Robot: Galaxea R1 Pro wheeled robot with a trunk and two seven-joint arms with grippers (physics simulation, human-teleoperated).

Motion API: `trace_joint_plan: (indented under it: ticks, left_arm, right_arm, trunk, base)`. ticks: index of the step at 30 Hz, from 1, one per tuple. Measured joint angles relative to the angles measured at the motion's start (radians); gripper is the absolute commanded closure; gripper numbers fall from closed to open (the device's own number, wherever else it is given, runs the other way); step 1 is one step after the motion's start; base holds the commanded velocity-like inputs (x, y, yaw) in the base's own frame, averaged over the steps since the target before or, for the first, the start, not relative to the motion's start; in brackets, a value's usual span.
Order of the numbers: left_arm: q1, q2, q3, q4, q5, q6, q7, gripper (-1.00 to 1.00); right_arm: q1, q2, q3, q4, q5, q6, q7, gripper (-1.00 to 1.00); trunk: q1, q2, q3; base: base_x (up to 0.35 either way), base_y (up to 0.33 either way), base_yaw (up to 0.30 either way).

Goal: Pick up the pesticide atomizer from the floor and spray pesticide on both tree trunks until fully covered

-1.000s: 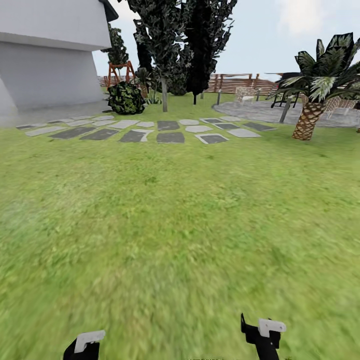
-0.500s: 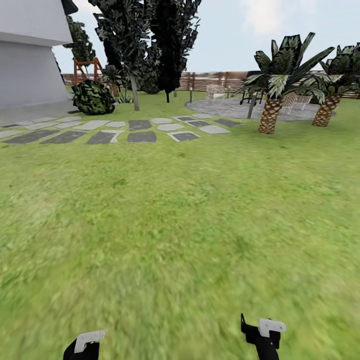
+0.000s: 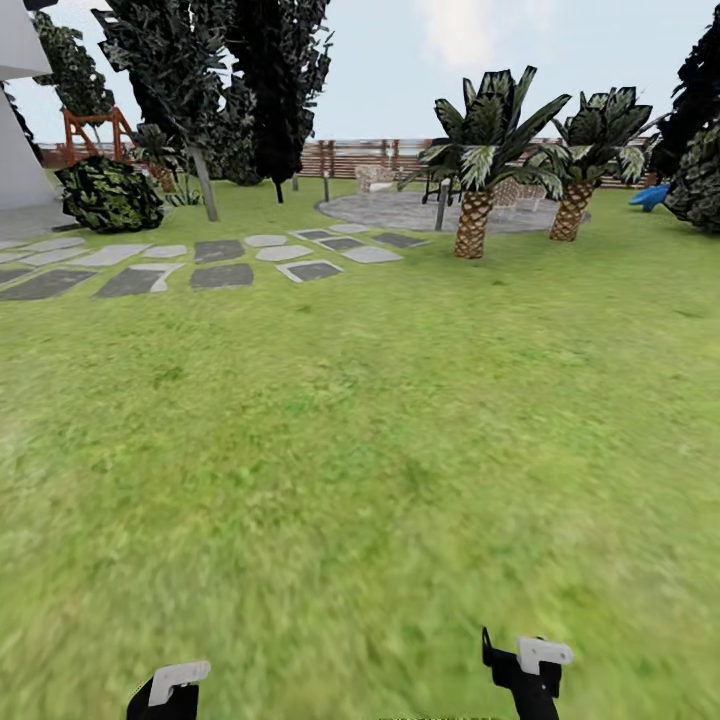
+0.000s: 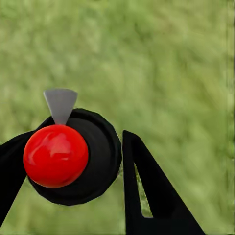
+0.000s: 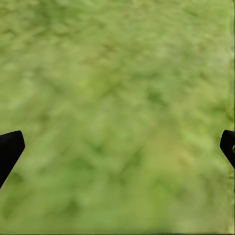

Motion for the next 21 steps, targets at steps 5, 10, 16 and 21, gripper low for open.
trace_joint_plan:
  ticks: [5,10,16,21]
  left_arm:
    - [0.000,0.000,0.000,0.000,0.000,0.000,0.000,1.00]
    - [0.000,0.000,0.000,0.000,0.000,0.000,0.000,1.00]
    - [0.000,0.000,0.000,0.000,-0.001,0.000,0.000,1.00]
    - [0.000,0.000,0.000,0.000,-0.001,0.000,0.000,1.00]
  right_arm:
    - [0.000,0.000,0.000,0.000,0.000,0.000,0.000,-1.00]
    - [0.000,0.000,0.000,0.000,0.000,0.000,0.000,-1.00]
    - [0.000,0.000,0.001,0.000,0.000,0.000,0.000,-1.00]
    - [0.000,0.000,0.000,0.000,0.000,0.000,0.000,-1.00]
  trunk:
    - [0.000,0.000,-0.003]
    - [0.000,0.000,-0.006]
    - [0.000,0.000,-0.009]
    - [0.000,0.000,-0.012]
  base:
    - [0.000,-0.308,-0.288]
    - [0.000,-0.308,-0.288]
    - [0.000,-0.308,-0.288]
    - [0.000,-0.308,-0.288]
